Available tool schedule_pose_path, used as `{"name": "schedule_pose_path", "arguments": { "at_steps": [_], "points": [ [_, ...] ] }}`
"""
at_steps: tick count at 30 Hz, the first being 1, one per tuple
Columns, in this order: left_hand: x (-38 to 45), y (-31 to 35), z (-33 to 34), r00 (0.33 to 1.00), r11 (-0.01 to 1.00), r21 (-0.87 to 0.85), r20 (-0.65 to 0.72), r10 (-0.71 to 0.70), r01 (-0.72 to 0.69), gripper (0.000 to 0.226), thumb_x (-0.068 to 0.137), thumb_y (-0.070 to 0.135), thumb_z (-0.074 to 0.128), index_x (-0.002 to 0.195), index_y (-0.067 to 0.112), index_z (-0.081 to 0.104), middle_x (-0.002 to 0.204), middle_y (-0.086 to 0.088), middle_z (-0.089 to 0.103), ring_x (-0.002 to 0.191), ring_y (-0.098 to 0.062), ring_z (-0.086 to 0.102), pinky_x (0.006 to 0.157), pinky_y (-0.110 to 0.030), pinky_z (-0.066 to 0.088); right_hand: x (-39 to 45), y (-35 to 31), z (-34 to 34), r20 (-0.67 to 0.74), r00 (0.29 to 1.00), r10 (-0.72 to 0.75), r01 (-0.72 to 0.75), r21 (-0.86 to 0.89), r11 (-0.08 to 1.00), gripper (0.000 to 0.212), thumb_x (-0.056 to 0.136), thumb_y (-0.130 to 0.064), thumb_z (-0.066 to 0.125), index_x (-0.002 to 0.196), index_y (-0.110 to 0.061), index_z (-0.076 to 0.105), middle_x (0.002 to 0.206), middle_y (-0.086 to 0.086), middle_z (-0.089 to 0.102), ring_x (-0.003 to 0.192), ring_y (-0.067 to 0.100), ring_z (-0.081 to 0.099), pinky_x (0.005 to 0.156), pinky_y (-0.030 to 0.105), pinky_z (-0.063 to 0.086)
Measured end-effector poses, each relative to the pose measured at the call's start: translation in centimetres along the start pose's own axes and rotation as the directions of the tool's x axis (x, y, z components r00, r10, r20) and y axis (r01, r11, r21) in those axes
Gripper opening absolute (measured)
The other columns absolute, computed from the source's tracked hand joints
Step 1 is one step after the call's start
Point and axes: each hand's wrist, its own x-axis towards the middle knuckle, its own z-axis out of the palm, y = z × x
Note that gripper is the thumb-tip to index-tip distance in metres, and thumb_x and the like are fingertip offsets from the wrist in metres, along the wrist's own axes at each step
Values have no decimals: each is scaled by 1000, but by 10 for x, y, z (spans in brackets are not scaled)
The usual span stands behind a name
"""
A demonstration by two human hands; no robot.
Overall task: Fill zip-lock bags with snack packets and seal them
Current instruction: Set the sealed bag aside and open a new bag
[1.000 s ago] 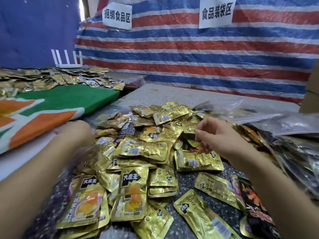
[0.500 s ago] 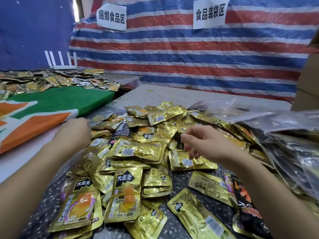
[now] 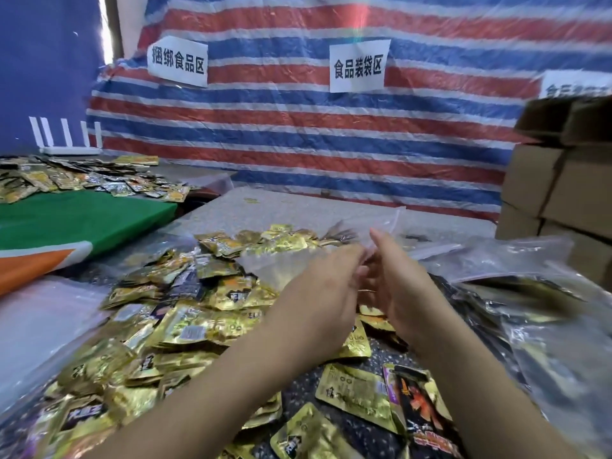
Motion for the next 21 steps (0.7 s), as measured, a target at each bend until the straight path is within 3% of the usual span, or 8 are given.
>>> {"name": "schedule_pose_path", "arguments": {
  "at_steps": [2, 5, 8, 11, 13, 16, 21],
  "points": [
    [2, -1, 5, 1000, 1000, -6, 20, 24, -24, 41, 102, 16, 38, 143, 23, 44, 137, 5, 54, 118, -7, 51, 99, -23, 42, 2, -1, -7, -56, 998, -12, 9, -48, 999, 40, 102, -36, 45, 78, -12, 64, 56, -1, 62, 48, 10, 60, 47, 24, 50],
    [2, -2, 10, 995, 997, 69, 95, 36, -43, 46, 105, 22, 35, 151, 24, 33, 154, 7, 37, 139, -6, 34, 116, -23, 27, 6, -3, -15, -89, 996, -20, 12, -89, 996, 30, 98, -22, 48, 79, -13, 69, 60, -1, 65, 50, 12, 62, 58, 30, 52],
    [2, -1, 9, 996, 998, 59, 92, -3, -3, 47, 105, 32, 33, 151, 23, 33, 156, 9, 34, 140, -1, 27, 114, -14, 18, 8, -5, -21, -52, 998, -21, 17, -82, 996, 30, 99, -17, 47, 78, -12, 68, 64, 2, 65, 55, 13, 63, 55, 28, 51],
    [6, 1, 1, 998, 998, -18, 24, -55, 55, 48, 99, 47, 32, 136, 26, 54, 138, 13, 54, 125, 2, 44, 105, -14, 31, 7, -8, -29, 25, 998, -56, 59, -150, 987, 29, 103, -17, 48, 88, -3, 69, 73, 10, 62, 64, 19, 61, 63, 31, 53],
    [13, -1, -3, 994, 993, -88, -58, -90, 85, 42, 99, 47, 35, 113, 26, 68, 111, 14, 65, 103, 4, 55, 89, -15, 41, 4, -9, -31, 64, 993, -99, 110, -213, 971, 27, 104, -17, 51, 87, -3, 67, 67, 5, 59, 58, 14, 58, 59, 26, 51],
    [18, -5, -6, 978, 981, -111, -117, -170, 157, 23, 100, 38, 49, 89, 27, 66, 81, 15, 61, 79, 3, 54, 63, -12, 36, 0, -9, -27, 70, 988, -138, 150, -214, 965, 21, 103, -12, 51, 90, 2, 60, 66, 8, 58, 55, 14, 57, 55, 25, 51],
    [17, -9, -5, 978, 976, -79, -41, -206, 203, 21, 95, 30, 60, 76, 25, 54, 72, 9, 55, 67, -6, 50, 57, -22, 36, -3, -7, -23, 180, 979, -91, 123, -171, 978, 26, 102, -14, 50, 101, 11, 58, 76, 15, 65, 65, 21, 63, 62, 27, 58]
  ]
}}
